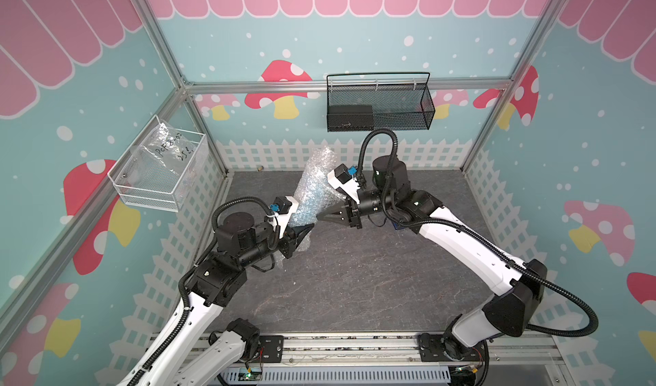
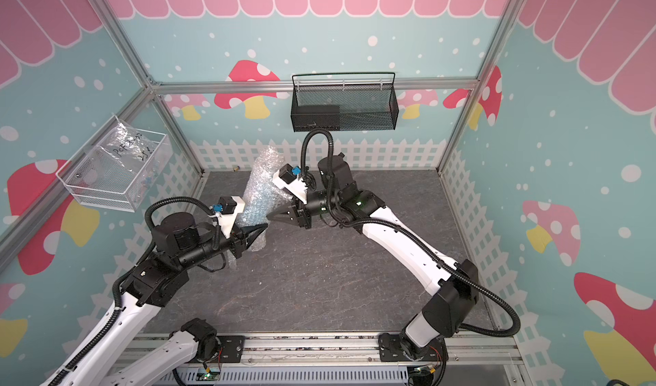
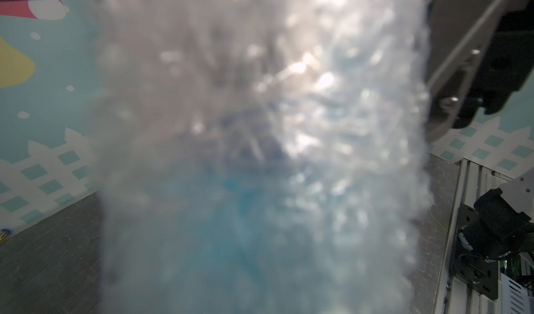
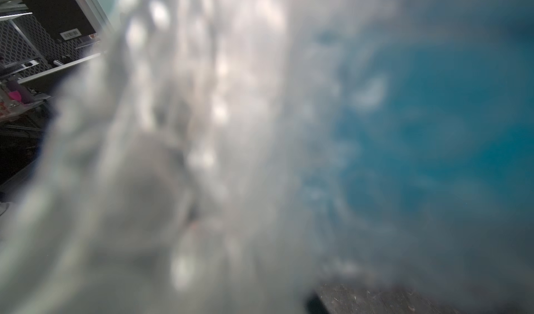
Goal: Wrap wine bottles in bubble wrap
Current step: Stick the tape on the bubble wrap.
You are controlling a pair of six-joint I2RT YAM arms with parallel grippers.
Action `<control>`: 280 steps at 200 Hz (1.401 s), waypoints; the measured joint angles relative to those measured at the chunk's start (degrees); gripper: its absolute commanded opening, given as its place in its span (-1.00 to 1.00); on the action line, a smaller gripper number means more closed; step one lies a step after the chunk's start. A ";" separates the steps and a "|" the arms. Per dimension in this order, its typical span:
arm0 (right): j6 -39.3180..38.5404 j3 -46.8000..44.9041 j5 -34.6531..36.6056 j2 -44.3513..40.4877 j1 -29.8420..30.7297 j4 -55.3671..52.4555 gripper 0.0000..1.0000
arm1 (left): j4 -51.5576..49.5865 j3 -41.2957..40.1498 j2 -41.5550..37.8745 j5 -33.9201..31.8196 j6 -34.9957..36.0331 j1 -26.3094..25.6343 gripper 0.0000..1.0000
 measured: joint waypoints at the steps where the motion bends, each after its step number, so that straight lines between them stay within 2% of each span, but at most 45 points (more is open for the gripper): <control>1: 0.37 -0.09 0.11 -0.07 0.04 -0.11 0.13 | 0.00 -0.02 0.00 0.02 0.07 0.00 -1.00; 28: -2.12 -1.55 2.51 -2.03 0.07 -2.60 0.63 | -0.04 -0.31 -0.22 1.77 0.31 -0.04 -1.00; 36: -2.69 -2.34 3.58 -2.99 -0.31 -2.82 0.95 | 0.02 -0.31 -0.46 2.86 0.31 -0.04 -1.00; 70: 0.50 -12.41 7.19 -11.43 -5.53 3.67 0.98 | 2.08 -0.31 -2.36 8.46 -0.50 0.44 -1.00; 81: 1.84 -15.52 6.67 -13.94 -7.48 6.60 0.96 | 3.45 -0.28 -2.62 10.12 -1.18 0.74 -1.00; 107: 4.72 -21.44 1.57 -17.81 -8.79 16.15 0.53 | 6.38 -0.24 -2.56 12.44 -3.19 1.07 -1.00; 114: 5.66 -22.38 0.37 -18.47 -8.79 18.08 0.47 | 6.91 -0.24 -2.56 12.63 -3.54 1.09 -1.00; 126: 7.23 -23.28 -1.90 -19.19 -8.74 21.20 0.48 | 7.91 -0.17 -2.45 13.09 -4.35 1.09 -1.00; 150: 8.44 -23.58 -5.22 -19.98 -8.74 24.92 0.67 | 9.14 0.04 -1.90 13.49 -5.40 1.09 -1.00; 169: 8.85 -23.65 -6.84 -20.41 -8.72 26.51 0.68 | 9.75 0.26 -1.51 13.49 -6.16 1.11 -1.00; 253: 10.25 -21.92 -7.85 -16.65 -6.14 27.82 0.35 | 10.45 0.48 -0.72 13.18 -6.38 1.09 -1.00; 280: 11.04 -20.06 -7.91 -15.39 -5.60 27.85 0.06 | 10.67 0.48 -0.39 13.16 -6.38 1.09 -1.00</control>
